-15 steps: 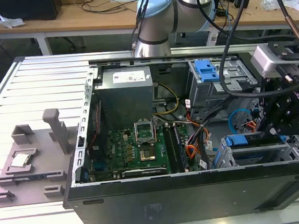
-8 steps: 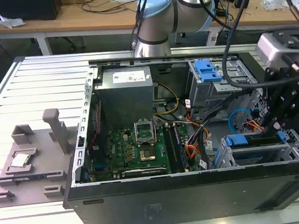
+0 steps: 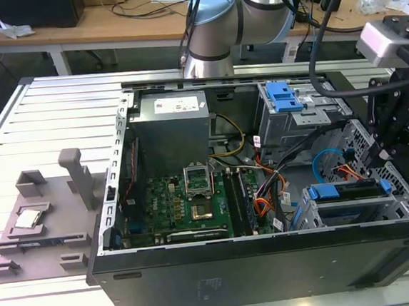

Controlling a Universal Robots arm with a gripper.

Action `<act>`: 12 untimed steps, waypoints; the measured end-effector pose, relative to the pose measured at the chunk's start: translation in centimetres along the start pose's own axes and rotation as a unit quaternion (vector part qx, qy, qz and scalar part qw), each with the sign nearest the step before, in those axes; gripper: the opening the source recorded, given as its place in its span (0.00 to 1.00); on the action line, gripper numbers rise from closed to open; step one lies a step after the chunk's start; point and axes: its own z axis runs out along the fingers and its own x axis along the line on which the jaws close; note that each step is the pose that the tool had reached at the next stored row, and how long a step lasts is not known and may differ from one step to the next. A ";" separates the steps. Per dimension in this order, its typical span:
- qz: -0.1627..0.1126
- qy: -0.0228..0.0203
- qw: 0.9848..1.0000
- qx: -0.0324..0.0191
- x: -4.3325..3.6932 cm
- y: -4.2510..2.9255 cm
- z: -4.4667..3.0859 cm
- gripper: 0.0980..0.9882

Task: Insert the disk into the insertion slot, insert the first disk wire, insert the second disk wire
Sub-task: 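Insert the first disk wire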

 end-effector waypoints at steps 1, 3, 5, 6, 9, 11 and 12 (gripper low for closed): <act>0.000 0.000 1.000 0.000 0.00 0.00 -0.05 0.01; 0.000 0.000 1.000 0.000 -0.01 0.00 -0.10 0.01; 0.000 0.000 1.000 0.000 -0.01 0.00 -0.11 0.01; 0.000 0.000 1.000 0.000 -0.01 0.00 -0.12 0.01; 0.000 0.000 1.000 0.000 0.00 0.01 -0.12 0.01; 0.000 0.000 1.000 0.000 0.00 0.01 -0.12 0.01; 0.000 0.000 1.000 0.000 -0.01 0.01 -0.12 0.01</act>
